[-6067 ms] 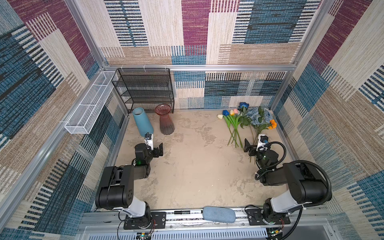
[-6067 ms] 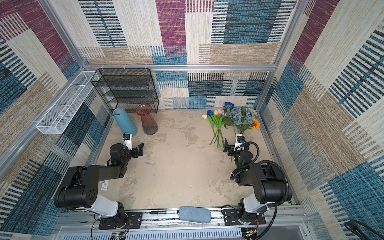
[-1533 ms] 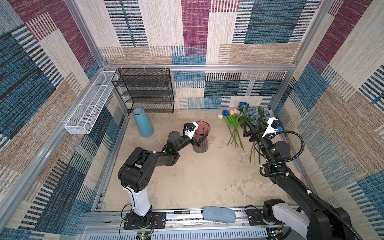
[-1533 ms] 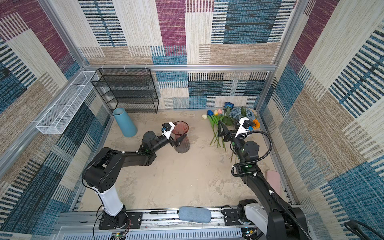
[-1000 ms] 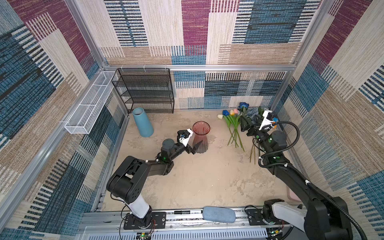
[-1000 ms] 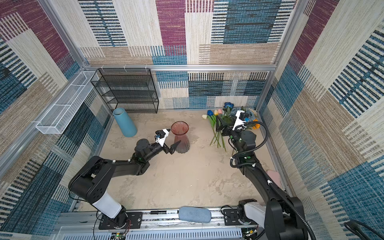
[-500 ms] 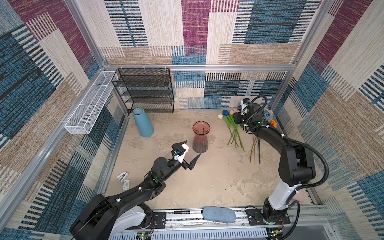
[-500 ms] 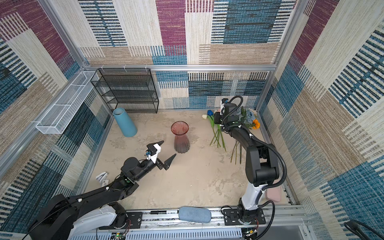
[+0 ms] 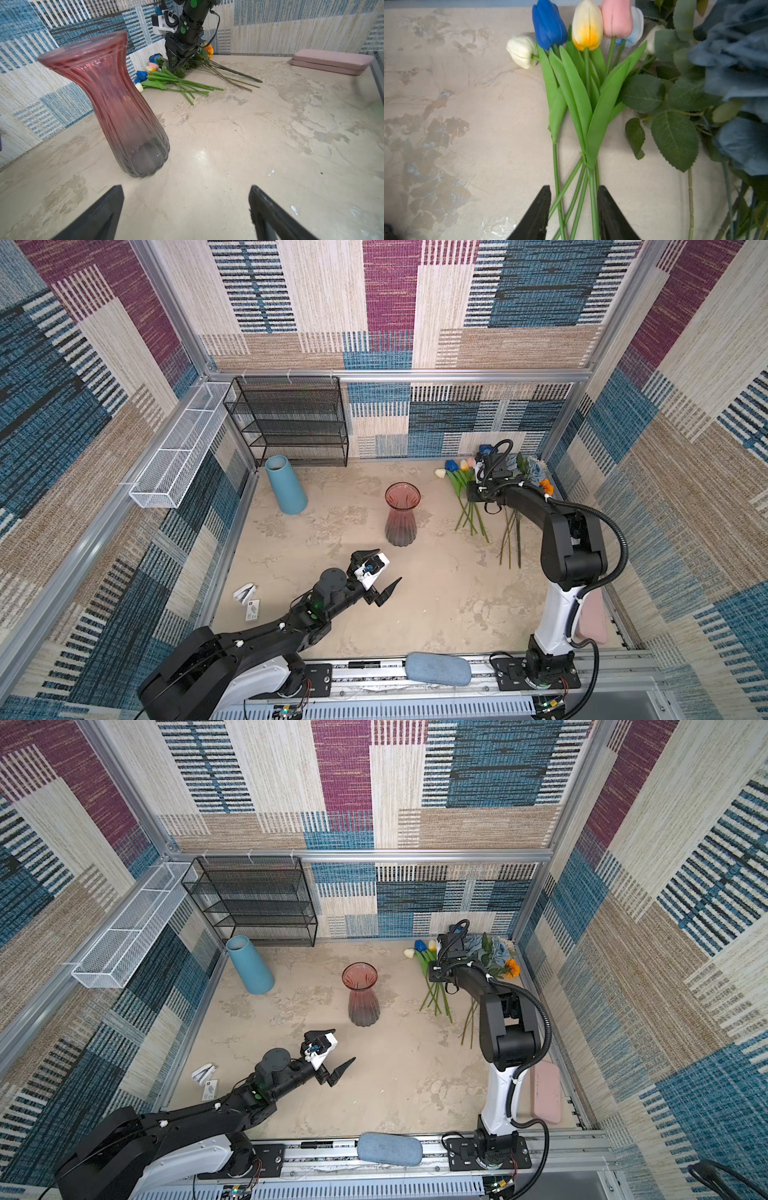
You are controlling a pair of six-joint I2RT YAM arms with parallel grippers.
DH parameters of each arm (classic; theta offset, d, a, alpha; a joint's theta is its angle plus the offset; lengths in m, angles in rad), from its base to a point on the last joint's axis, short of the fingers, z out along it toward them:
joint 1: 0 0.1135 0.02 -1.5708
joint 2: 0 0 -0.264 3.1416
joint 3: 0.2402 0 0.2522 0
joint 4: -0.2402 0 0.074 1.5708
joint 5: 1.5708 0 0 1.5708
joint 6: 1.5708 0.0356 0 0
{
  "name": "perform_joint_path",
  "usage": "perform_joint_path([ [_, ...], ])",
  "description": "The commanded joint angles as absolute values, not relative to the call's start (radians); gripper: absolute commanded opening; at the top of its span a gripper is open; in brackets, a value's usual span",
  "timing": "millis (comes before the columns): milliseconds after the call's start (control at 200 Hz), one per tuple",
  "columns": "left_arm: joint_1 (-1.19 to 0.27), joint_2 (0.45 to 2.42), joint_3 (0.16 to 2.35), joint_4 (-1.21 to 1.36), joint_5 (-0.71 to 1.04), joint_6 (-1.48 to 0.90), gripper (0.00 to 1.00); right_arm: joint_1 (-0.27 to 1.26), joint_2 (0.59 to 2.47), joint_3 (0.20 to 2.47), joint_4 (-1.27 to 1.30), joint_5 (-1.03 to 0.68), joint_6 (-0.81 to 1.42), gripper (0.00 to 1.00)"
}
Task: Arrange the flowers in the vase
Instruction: 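Lower the right gripper onto the tulip stems and close on one stem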
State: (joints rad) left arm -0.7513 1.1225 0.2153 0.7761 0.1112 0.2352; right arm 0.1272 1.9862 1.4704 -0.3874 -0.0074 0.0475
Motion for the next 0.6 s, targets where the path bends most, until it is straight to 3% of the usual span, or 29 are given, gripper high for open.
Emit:
perform_joint_path([
  [0, -0.761, 1.148, 0.229, 0.827, 0.149, 0.193, 0.96, 0.123, 2.014, 1.475, -0.404, -0.001, 0.037, 0.39],
  [371, -0.767, 1.167, 0.251, 0.85, 0.196, 0.113, 0.95, 0.123, 2.071, 1.477, -0.368, -0.01, 0.028, 0.3],
  [591, -0.769, 1.186, 0.258, 0.872, 0.189, 0.107, 0.94, 0.122, 2.089, 1.494, -0.365, -0.018, 0.031, 0.17],
])
